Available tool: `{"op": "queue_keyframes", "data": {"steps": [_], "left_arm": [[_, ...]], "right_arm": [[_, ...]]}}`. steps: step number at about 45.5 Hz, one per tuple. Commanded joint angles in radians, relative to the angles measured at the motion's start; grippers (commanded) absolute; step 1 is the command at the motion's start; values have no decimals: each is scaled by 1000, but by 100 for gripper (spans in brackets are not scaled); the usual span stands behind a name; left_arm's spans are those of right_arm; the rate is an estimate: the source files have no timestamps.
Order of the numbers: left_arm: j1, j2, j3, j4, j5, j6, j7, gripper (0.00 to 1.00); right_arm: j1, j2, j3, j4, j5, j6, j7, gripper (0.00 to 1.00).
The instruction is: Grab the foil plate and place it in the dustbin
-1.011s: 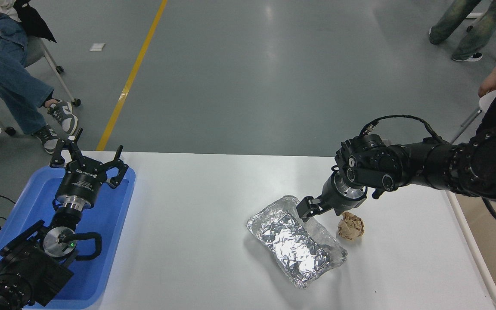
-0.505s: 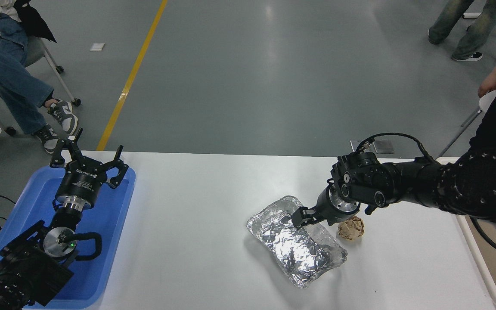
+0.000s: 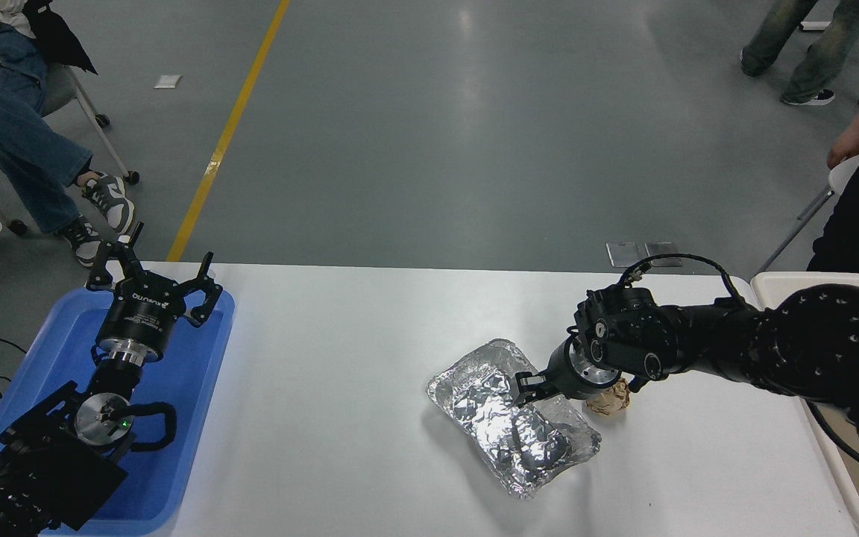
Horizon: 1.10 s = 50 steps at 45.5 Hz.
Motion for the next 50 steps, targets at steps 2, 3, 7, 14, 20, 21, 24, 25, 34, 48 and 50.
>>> {"op": "queue_keyframes", "data": {"steps": [2,3,7,14,20,21,24,25,34,48,50], "left_arm": [[0,0,0,0,0,0,0,100],[0,0,0,0,0,0,0,100],[0,0,0,-1,0,0,0,100],[0,0,0,-1,0,0,0,100],[0,0,0,0,0,0,0,100],[0,-1,0,0,0,0,0,100],[0,0,0,0,0,0,0,100],[0,0,0,0,0,0,0,100],[0,0,0,0,0,0,0,100],[0,0,0,0,0,0,0,100],[0,0,0,-1,0,0,0,100]], "right_arm": [[-19,1,7,-11,0,-8,4,30],[-19,1,7,-11,0,-8,4,27],[-15,1,7,-13,0,-8,6,10],[-10,1,7,-13,-10,-8,7,0],[1,1,7,-11,-31,-7,7,0],[5,1,7,-9,-33,-7,7,0],[22,1,7,0,-34,-4,7,0],[25,1,7,4,-34,-2,7,0],[106,-8,13,56,-27,4,6,0],[407,-217,13,282,-17,52,4,0],[445,-245,13,302,-17,65,3,0]]}}
